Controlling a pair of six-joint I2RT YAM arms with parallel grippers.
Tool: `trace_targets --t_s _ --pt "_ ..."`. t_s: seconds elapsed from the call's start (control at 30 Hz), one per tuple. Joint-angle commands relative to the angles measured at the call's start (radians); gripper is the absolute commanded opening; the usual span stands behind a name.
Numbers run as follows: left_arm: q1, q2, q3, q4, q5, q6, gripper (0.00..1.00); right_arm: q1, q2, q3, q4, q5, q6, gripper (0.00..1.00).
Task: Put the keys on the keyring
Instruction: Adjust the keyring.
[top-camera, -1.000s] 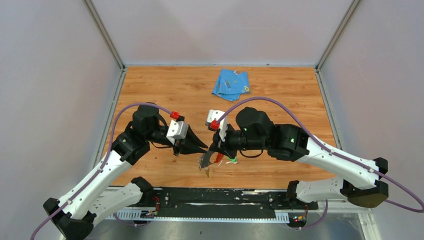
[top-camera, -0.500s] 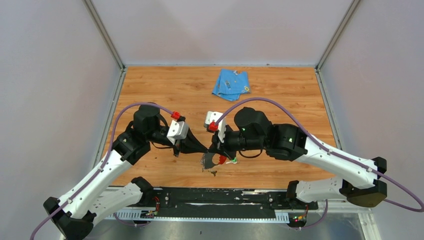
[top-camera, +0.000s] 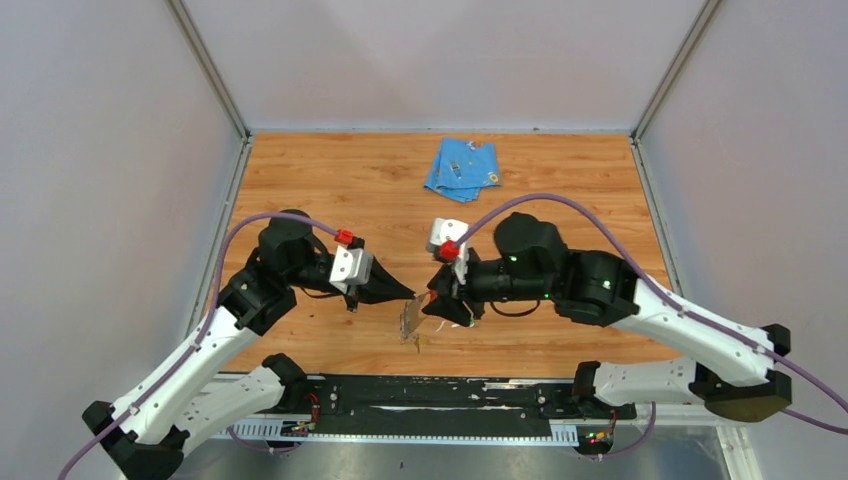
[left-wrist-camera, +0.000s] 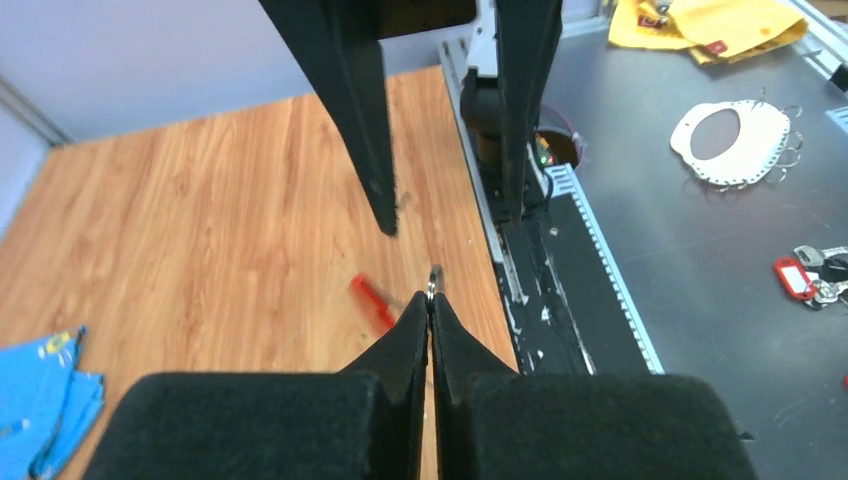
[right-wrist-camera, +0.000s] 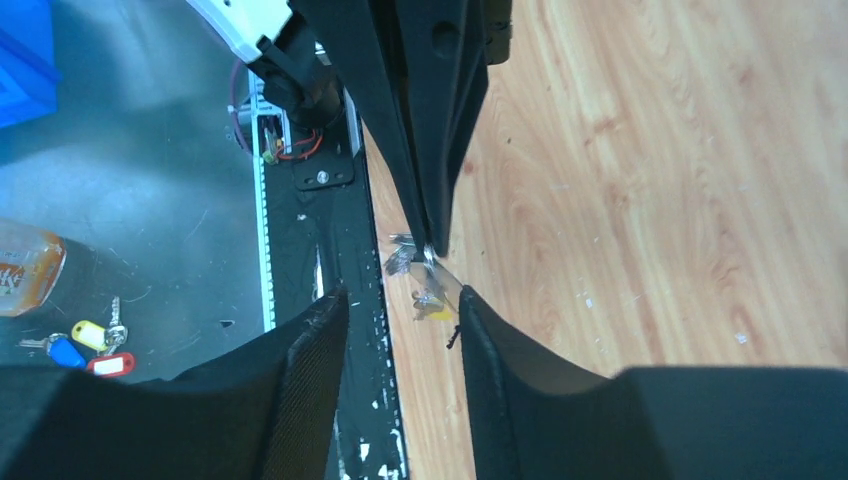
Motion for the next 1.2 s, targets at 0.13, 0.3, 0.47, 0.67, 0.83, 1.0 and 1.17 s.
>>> trace_targets --t_s 0.13,0.3,0.47,0.67,0.83,1.0,1.17 --pt "0.001 -0.063 0.012 0.173 0.181 -0.065 0.0 -0.007 -0.29 -0.172 0.195 -0.044 -0.001 0.56" --pt "-0.015 -0.058 0.066 0.173 0.256 -0.051 0.0 -0.007 -0.42 -0.302 0.357 -0.03 -0.001 0.57" --pt "-0.025 -0.047 0.085 0.227 0.256 -0.099 0.0 -0.007 -0.437 -0.369 0.466 -0.061 0.003 0.56" --pt "-0.031 -0.047 0.074 0.261 0.205 -0.162 0.0 -0.007 -0.376 -0.349 0.499 -0.074 0.017 0.55" --pt "-0.035 -0.05 0.081 0.262 0.208 -0.167 0.0 -0.007 -0.375 -0.372 0.539 -0.077 0.02 0.55" --pt "-0.05 -0.045 0.1 0.263 0.217 -0.153 0.0 -0.007 -0.37 -0.386 0.53 -0.098 0.023 0.57" --pt "-0.052 -0.039 0.114 0.247 0.224 -0.115 0.0 -0.007 -0.349 -0.364 0.485 -0.121 0.002 0.61"
